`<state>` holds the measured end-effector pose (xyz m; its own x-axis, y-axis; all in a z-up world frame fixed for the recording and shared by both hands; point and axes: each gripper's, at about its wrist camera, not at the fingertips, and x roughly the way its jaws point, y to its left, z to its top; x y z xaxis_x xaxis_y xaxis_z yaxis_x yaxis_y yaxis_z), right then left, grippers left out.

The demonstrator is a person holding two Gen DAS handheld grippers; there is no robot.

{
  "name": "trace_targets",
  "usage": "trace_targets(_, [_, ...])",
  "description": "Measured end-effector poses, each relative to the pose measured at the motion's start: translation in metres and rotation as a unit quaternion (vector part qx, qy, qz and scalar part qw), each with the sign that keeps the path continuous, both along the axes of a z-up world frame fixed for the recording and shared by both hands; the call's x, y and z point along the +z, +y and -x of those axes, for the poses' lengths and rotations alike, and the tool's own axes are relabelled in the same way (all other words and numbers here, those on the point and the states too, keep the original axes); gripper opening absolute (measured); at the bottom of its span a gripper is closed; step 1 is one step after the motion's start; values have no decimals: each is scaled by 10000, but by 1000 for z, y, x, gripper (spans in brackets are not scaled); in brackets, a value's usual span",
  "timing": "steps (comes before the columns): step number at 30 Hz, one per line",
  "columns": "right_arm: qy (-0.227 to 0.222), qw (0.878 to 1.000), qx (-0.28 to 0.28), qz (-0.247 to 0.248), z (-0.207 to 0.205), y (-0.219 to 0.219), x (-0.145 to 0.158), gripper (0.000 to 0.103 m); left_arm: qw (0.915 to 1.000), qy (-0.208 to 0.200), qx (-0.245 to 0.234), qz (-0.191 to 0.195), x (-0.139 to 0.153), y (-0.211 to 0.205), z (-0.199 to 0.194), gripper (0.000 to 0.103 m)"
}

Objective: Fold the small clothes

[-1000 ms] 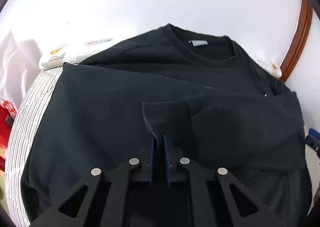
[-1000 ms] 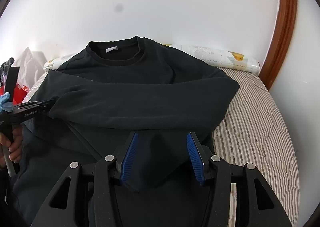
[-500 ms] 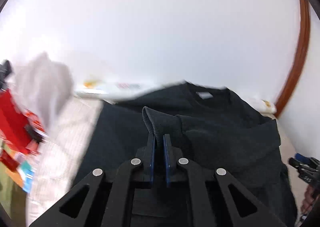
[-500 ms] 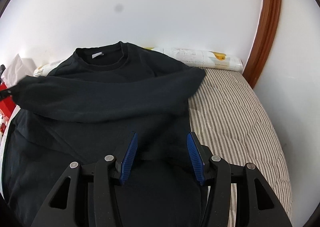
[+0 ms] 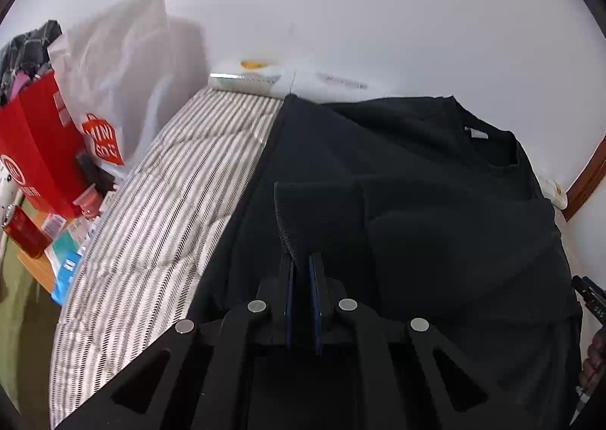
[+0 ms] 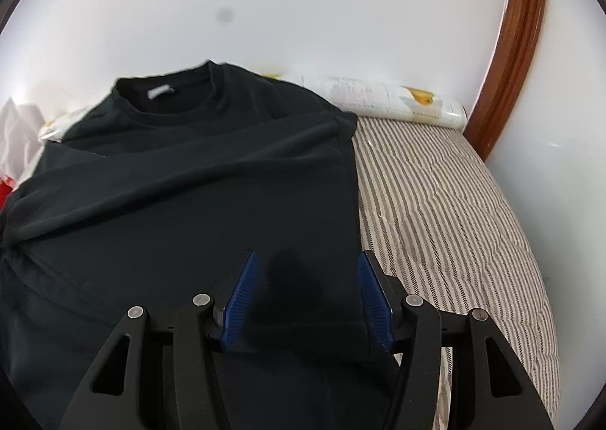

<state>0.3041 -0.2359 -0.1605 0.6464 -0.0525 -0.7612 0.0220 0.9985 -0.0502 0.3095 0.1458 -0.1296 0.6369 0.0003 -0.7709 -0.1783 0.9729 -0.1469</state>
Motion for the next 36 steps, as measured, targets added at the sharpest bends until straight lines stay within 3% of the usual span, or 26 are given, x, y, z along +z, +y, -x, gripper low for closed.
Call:
trace_targets(5, [219, 9995, -181, 110, -12, -5, -22, 55, 9998, 73, -1, -206, -3, -5, -1, 12])
trace_targets(9, [238, 9993, -296, 38, -10, -7, -24, 55, 9994, 54, -63, -342, 0, -10, 2, 12])
trace_targets(19, [103, 9995, -283, -82, 34, -17, 10, 55, 9996, -194, -127, -153, 26, -4, 37, 13])
trace_targets(21, [140, 9994, -262, -188, 49, -22, 15, 55, 9997, -153, -176, -104, 28, -5, 46, 17])
trace_targets(24, [236, 9990, -234, -298, 76, -29, 17, 55, 9994, -152, -294, -64, 29, -7, 68, 43])
trace_targets(25, [244, 9990, -212, -306, 89, -32, 16, 55, 9993, -169, -312, -69, 30, -8, 76, 56])
trace_targets(29, [225, 9991, -115, -329, 130, -39, 11, 63, 9991, -202, -355, -136, 26, -9, 113, 57])
trace_targets(36, [416, 9984, -105, -358, 190, -45, -16, 64, 9999, -40, -114, -4, 8, 8, 173, 57])
